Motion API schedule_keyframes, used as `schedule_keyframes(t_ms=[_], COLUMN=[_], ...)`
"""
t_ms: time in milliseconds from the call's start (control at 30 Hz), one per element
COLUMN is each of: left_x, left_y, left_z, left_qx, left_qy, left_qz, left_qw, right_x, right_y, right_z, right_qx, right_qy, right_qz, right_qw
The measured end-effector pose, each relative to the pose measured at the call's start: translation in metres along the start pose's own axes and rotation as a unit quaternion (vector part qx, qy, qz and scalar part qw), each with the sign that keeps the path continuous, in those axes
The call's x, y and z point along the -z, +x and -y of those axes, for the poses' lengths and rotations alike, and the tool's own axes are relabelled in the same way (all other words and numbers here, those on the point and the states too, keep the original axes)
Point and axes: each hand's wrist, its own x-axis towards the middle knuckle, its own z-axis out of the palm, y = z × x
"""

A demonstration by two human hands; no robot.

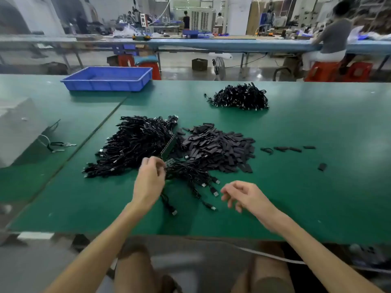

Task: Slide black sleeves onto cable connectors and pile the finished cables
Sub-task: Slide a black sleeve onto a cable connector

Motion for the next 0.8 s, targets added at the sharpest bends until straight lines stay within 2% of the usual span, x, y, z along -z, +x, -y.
schedule_keyframes(t_ms=[67, 133, 267, 467, 700, 800], left_x=[0.000, 0.003, 0.004, -0.003, 0.003, 0.008], left_y=[0.013, 0.024, 0.029, 0.028, 0.014, 0.013], left_z=[0.006, 0.016, 0.029, 0.027, 0.010, -0.004], left_qx=[0.048, 0.100, 0.076, 0.098, 0.057, 0.043], left_qy=[0.067, 0.117, 0.143, 0.066, -0.142, -0.198], left_qz=[-0.029, 0.001, 0.004, -0.020, -0.087, -0.070], left_qw=[0.996, 0.988, 0.987, 0.993, 0.984, 0.977], right_x=[0.000, -0.003, -0.005, -0.011, -0.010, -0.014], right_y=[0.015, 0.026, 0.028, 0.030, 0.031, 0.031], right_z=[-0.005, -0.014, -0.048, -0.049, -0.049, -0.050], right_qx=[0.011, 0.005, 0.049, 0.072, 0.077, 0.080], right_qy=[0.010, 0.031, -0.001, -0.045, -0.031, -0.038], right_qz=[-0.064, -0.108, -0.171, -0.155, -0.153, -0.145], right_qw=[0.998, 0.994, 0.984, 0.984, 0.985, 0.985])
